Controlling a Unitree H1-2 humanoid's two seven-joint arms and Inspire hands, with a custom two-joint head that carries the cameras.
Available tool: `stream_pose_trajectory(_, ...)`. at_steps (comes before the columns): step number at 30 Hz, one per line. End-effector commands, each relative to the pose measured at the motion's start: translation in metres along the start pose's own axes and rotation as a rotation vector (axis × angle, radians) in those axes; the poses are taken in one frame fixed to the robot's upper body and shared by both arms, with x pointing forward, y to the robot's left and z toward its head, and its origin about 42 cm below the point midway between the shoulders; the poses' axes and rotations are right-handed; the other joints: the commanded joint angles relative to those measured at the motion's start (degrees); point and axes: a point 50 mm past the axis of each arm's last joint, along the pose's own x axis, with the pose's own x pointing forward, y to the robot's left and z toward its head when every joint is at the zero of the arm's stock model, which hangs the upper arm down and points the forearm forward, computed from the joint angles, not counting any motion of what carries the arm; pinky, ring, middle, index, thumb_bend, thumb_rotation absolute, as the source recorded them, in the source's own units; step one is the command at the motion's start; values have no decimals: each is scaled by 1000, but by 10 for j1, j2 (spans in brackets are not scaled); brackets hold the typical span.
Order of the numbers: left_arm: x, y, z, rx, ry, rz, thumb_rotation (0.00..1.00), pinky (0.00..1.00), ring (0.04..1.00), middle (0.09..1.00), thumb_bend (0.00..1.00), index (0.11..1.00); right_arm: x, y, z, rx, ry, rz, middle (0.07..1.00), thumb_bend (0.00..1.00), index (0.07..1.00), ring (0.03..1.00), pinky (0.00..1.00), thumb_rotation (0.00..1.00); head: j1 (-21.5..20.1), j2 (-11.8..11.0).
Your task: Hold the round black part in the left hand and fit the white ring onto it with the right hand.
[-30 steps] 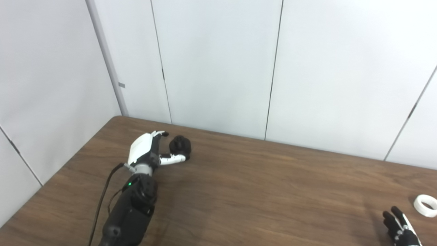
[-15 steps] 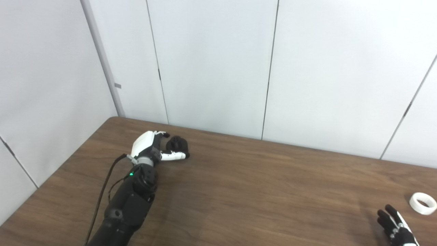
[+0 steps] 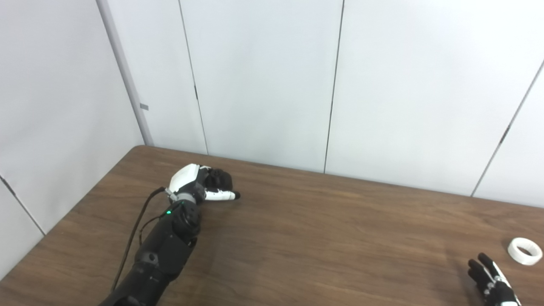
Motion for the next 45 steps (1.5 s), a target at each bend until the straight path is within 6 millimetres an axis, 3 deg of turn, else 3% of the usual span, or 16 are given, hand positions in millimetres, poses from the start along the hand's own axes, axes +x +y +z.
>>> stream_pose_trajectory(1,13,35,18,11,-42,94,434,1000,1000,982,987,854,-4,0,1,1,4,-10,920,565,938,939,1000,1000,1,1)
stream_pose_trajectory(31,14,34,10,6,-19,118,388,1000,1000,936,938,782,-7,-3,1,-7,10,-8,914,561,933,926,1000,1000,7,8)
stream_pose_trajectory(35,13,33,9,-19,-52,160,224,1000,956,880,839,657,-8,-4,1,-19,13,-8,912,575,930,924,1000,1000,8,9)
stream_pose_trajectory(36,13,32,9,-33,-64,172,132,1000,941,855,652,560,-8,-4,1,-19,12,-8,912,574,930,923,1000,1000,8,10)
stream_pose_trajectory(38,11,31,8,-59,-85,200,69,1000,914,806,549,500,-8,-4,2,-13,13,-10,910,568,929,919,1000,1000,10,10)
stream_pose_trajectory(45,8,29,8,-58,-110,241,47,1000,876,752,521,483,-8,-6,1,-11,19,-6,910,569,934,924,1000,1000,14,11)
